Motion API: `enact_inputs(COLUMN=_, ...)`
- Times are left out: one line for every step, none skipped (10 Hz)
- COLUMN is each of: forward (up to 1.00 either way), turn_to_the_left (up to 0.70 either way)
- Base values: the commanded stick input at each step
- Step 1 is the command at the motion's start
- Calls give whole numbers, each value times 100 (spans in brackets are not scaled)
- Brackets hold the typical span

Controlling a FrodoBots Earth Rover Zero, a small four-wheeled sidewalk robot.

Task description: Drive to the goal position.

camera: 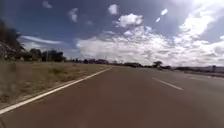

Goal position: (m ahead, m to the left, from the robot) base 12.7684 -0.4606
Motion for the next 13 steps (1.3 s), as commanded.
enact_inputs(forward=100, turn_to_the_left=-39)
enact_inputs(forward=100, turn_to_the_left=-37)
enact_inputs(forward=100, turn_to_the_left=-35)
enact_inputs(forward=100, turn_to_the_left=0)
enact_inputs(forward=100, turn_to_the_left=0)
enact_inputs(forward=100, turn_to_the_left=0)
enact_inputs(forward=100, turn_to_the_left=0)
enact_inputs(forward=100, turn_to_the_left=0)
enact_inputs(forward=100, turn_to_the_left=0)
enact_inputs(forward=100, turn_to_the_left=0)
enact_inputs(forward=100, turn_to_the_left=0)
enact_inputs(forward=100, turn_to_the_left=0)
enact_inputs(forward=100, turn_to_the_left=0)
